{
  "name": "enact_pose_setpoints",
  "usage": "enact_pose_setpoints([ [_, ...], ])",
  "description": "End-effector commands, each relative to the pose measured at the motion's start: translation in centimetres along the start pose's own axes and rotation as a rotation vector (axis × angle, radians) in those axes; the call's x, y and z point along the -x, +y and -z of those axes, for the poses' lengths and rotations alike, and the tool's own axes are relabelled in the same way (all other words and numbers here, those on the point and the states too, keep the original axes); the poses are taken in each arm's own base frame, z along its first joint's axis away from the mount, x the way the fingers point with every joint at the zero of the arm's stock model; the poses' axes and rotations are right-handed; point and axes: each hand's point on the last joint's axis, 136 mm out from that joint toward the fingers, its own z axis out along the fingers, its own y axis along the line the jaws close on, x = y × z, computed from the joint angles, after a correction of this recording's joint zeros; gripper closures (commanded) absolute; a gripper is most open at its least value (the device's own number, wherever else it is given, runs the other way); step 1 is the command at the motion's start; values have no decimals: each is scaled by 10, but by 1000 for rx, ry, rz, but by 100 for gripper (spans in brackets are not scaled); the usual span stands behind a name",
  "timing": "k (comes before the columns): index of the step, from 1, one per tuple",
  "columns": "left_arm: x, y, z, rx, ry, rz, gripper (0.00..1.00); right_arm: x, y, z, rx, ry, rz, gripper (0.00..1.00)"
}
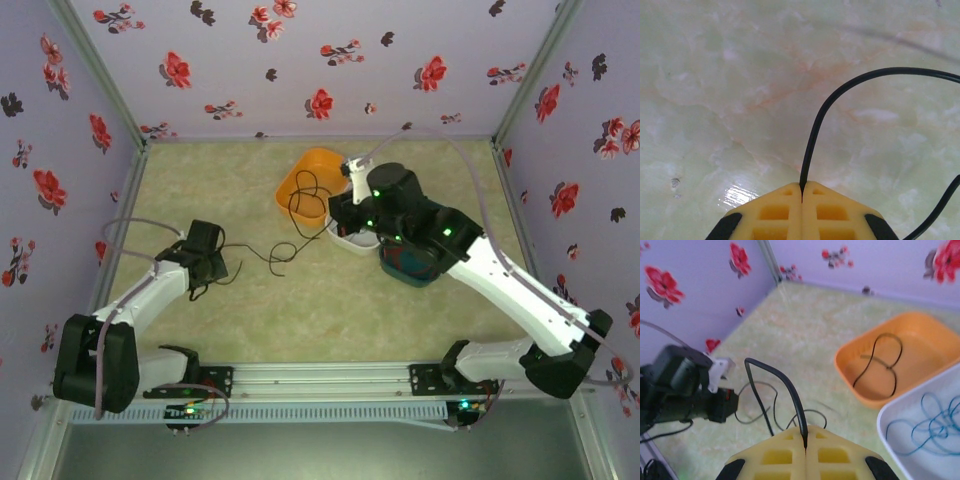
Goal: Untangle the cables
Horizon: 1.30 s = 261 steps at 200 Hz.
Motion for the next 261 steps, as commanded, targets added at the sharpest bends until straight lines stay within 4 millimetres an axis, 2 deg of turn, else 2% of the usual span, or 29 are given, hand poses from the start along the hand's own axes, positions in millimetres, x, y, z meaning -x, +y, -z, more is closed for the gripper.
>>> enact_pose_setpoints([
  [1,-4,8,-6,26,10,32,100,31,-7,24,-54,-81,75,100],
  [34,-7,11,-12,32,26,47,100,76,-9,61,-114,-186,127,100],
  [64,-12,12,-20,27,50,69,100,112,-22,106,-224,-321,148,100],
  [70,-12,13,-21,28,52,75,100,120,-31,117,-277,-355,144,100],
  [91,-14,14,-25,27,59,84,100,132,-44,142,-368,-411,138,100],
  [109,-12,13,-24,17,56,89,100,136,-52,147,-413,-420,132,100],
  [141,-3,8,-13,-21,21,93,100,134,-61,125,-445,-359,116,100],
  [175,8,3,8,-73,-27,92,100,134,-78,87,-405,-300,49,100],
  [227,24,-7,50,-204,-133,97,100,132,-108,9,-342,-221,-46,100],
  [261,33,-10,76,-260,-187,82,100,130,-112,-41,-268,-179,-106,100],
])
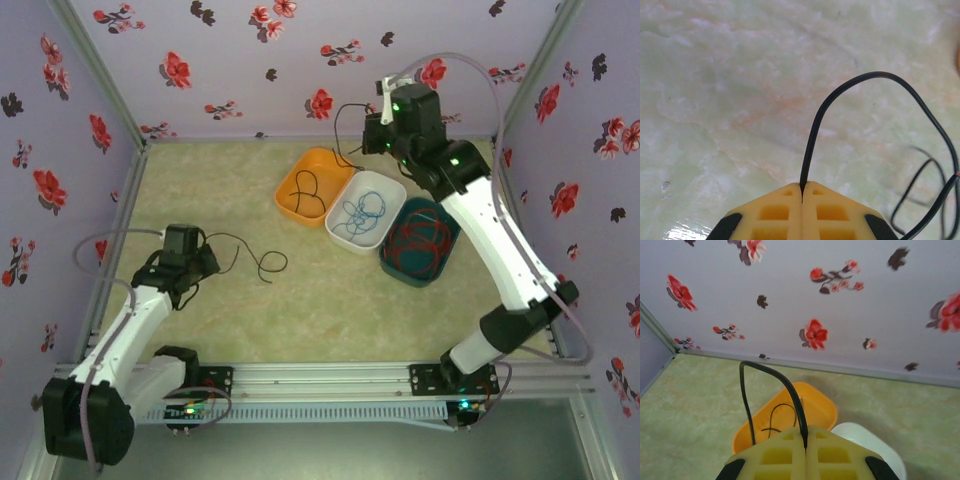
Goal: Untangle the cables
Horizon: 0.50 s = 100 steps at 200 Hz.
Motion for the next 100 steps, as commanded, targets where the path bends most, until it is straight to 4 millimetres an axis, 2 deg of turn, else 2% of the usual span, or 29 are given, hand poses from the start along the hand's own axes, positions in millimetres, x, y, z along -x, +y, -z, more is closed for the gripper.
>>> enact_pose_setpoints([
  [1,11,-9,20,-51,-25,-26,100,19,21,-17,111,-45,-77,100],
  [27,19,-19,33,-107,-58,-33,100,12,27,-48,121,-11,-91,100],
  [57,24,-30,47,-172,-78,-46,100,-2,26,-78,98,42,-105,100],
  [100,32,-37,64,-216,-108,-53,100,-22,23,-99,71,96,-111,100],
])
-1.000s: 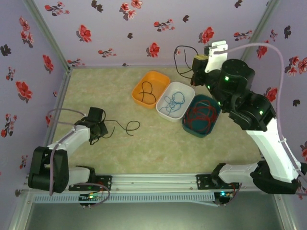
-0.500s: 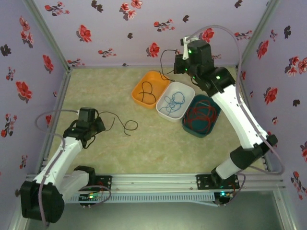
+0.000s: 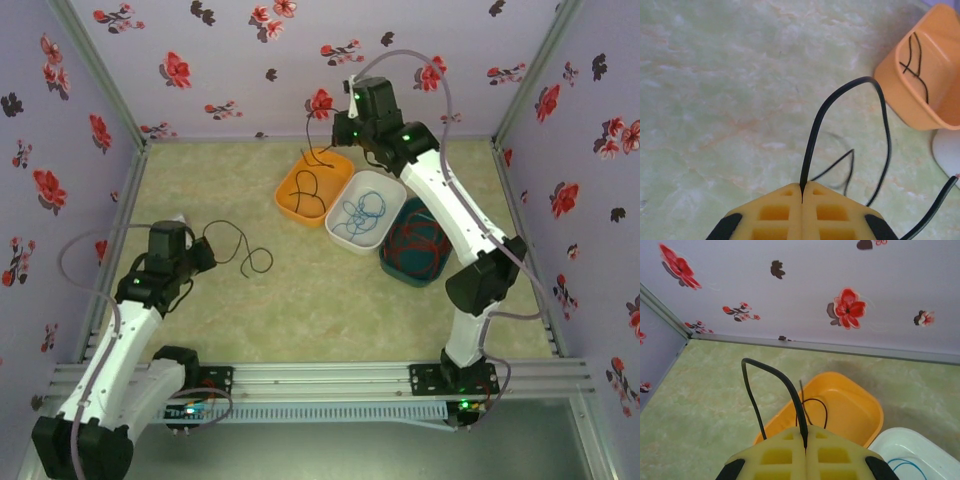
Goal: Untangle the cables
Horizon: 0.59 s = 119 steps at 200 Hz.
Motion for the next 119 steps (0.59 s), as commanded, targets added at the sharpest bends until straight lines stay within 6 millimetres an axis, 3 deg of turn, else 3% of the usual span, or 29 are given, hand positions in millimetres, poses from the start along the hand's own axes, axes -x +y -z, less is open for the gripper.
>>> enact_pose_setpoints([
  [1,8,-10,14,-44,-15,-24,100,10,0,-1,6,-27,-32,100],
  [61,22,-26,30,-112,-53,-28,100,-2,-8,-24,-30,4,-29,100],
  [119,30,-34,44,-153,-86,-30,100,-26,-28,-61,-99,68,-23,100],
])
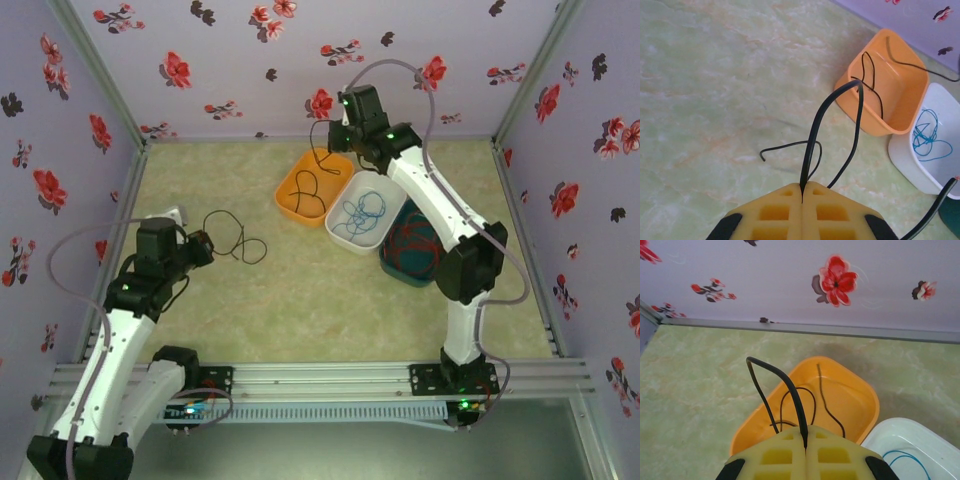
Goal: Untangle the cables
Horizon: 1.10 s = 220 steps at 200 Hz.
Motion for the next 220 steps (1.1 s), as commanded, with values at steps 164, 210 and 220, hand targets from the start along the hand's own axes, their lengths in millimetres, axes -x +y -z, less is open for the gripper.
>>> enact_pose_setpoints([
  [164,27,-41,20,-181,-57,8,100,-118,-14,-150,-18,329,-53,100],
  [210,38,-56,21,-235,-62,10,100,-126,-16,-155,-13,347,-12,82],
  [220,40,-58,21,-239,-62,8,100,-123,-15,-152,-10,342,-3,76],
])
